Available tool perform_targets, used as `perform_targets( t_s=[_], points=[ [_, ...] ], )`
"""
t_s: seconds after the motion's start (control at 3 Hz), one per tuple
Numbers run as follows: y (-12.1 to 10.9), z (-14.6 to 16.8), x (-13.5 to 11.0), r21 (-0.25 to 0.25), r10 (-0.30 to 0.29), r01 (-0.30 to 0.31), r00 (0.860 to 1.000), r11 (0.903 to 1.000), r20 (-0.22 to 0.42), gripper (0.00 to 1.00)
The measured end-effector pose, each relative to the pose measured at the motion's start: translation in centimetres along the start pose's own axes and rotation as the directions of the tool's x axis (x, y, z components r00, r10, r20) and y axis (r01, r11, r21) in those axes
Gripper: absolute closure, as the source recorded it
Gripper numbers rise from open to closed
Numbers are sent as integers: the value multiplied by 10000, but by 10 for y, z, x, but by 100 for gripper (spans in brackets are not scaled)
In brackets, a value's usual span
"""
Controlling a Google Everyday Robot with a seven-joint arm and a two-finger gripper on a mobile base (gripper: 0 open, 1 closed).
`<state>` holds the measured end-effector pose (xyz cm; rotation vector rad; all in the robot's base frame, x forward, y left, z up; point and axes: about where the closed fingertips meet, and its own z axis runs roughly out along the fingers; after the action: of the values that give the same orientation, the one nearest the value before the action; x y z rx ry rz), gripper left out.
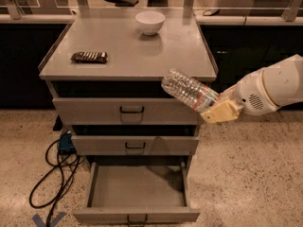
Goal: Place water bottle into bottom drawer
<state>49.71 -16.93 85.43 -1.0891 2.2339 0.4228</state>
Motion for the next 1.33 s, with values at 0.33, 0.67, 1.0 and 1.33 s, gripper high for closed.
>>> perform_targets(
  t_s=[0.33,0.67,1.0,1.33],
  points=[
    [-4,-7,-4,237,70,-69,10000,9997,-37,100],
    [0,20,25,90,211,-210,9998,9997,-40,100],
    [24,99,89,-807,689,-669,9974,9945,231,100],
    [65,195,164,-1806,1303,-1247,9913,9756,192,100]
  ],
)
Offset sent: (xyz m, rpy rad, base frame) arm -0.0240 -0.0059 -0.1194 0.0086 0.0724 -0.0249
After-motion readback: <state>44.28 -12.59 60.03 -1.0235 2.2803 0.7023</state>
